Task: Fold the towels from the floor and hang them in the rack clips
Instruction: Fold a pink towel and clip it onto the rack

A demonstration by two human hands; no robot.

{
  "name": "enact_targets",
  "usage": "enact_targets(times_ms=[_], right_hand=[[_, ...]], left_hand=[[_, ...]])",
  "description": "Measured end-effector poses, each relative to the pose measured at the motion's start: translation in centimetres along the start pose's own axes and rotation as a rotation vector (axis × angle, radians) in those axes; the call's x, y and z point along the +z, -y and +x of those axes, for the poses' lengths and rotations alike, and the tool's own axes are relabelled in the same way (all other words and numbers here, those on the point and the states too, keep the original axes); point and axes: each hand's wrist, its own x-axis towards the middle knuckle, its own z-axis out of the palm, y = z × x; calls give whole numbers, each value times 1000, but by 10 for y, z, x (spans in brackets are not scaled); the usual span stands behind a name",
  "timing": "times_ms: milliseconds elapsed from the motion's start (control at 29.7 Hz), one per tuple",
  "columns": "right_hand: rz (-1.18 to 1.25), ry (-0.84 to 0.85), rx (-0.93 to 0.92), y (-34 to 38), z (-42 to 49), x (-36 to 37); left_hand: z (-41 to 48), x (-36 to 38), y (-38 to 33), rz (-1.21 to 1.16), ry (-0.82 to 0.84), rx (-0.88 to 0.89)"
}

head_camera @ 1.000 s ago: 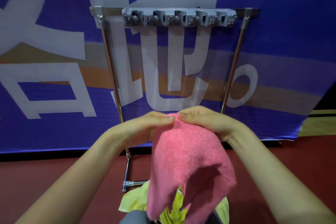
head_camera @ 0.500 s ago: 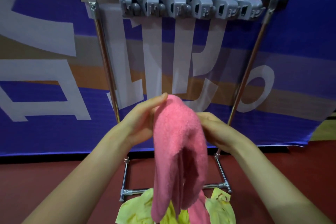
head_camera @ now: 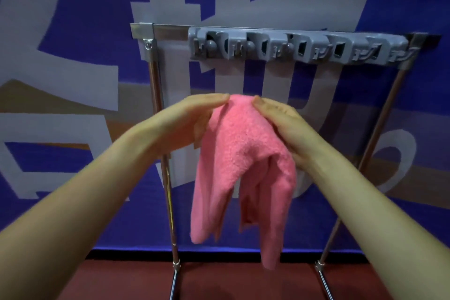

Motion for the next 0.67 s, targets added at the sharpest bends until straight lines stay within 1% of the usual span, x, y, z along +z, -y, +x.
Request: enact_targets(times_ms=[135,235,370,437,538,639,673], right_hand=[[-112,-87,-54,24,47,7],[-102,-138,-70,41,86,20],[-59,-184,-88,52,131,36],[-82,-224,-68,50,149,41],[-88,-226,-33,43,160,45],[-172,-294,-46,38,166,48],[-183,-314,-52,36,167,49]], left_hand=[[24,-29,-18,70,-129,77],[32,-43,-39,118,-167,136],[46,-60,-60,104,-248,194],[52,-69,-61,100,-306,202],[60,-80,-51,139,-357,206],[65,-88,-36,180,-493,206],[65,-89,-31,204,-512,200]])
